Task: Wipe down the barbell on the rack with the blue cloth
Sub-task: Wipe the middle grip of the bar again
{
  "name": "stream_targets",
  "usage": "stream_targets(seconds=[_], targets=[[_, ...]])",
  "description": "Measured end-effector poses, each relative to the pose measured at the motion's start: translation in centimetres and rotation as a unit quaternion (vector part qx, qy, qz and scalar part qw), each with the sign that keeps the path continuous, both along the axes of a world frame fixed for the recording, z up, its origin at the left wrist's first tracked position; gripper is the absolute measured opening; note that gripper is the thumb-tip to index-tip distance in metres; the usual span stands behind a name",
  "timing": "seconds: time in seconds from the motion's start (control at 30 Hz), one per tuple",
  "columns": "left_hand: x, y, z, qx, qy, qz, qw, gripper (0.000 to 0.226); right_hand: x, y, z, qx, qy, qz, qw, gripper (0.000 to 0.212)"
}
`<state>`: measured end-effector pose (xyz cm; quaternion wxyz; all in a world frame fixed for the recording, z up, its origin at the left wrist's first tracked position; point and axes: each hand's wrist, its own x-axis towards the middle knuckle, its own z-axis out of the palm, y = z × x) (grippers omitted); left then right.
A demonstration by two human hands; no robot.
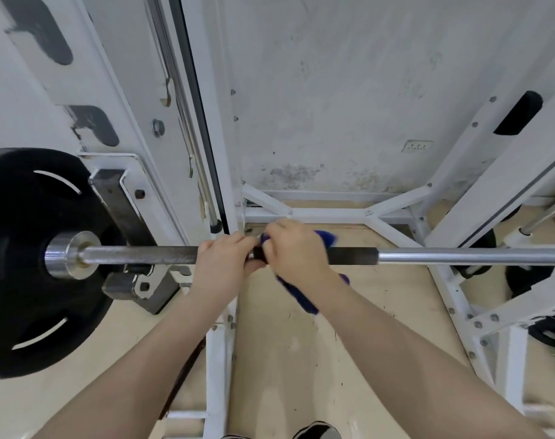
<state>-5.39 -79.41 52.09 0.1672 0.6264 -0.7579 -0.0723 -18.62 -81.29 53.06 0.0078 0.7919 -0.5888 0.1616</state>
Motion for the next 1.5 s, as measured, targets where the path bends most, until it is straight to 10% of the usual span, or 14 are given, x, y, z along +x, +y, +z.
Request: stream_targets(seconds=[0.3,0.53,0.73,1.0,1.2,1.5], targets=[[1.4,0.6,-0.1,0.017,0.057,-0.014,0.998,0.035,-2.9,-1.4,-0.2,0.087,0.017,-0.138,0.986,0.024],[4.2,0.6,0.0,-0.015,-0.028,0.009,0.999,0.031,5.1,-0.5,-1.6,-0.052,-0.083,0.029,0.995,0.022],[5.1,0.3,0.0,-0.016,0.011,-0.021,1.0,0.022,-0.6,2.1,-3.9,-0.047,0.106,0.096,0.989,0.069],[5.6,0.5,-0.6,-0.057,0.03,-0.043,0.997,0.016,1.8,1.3,-3.7,-0.067,0.105,0.021,0.992,0.043],[5.9,0.3,-1.0,-0.072,0.038,-0.047,0.996,0.02,2.0,-2.1,-0.3,0.17,0.071,-0.125,0.975,0.032],[5.8,0.2,-0.1,-0.023,0.07,-0.03,0.997,0.023,4.8,1.2,-2.6,0.006,0.028,-0.043,0.999,0.052]])
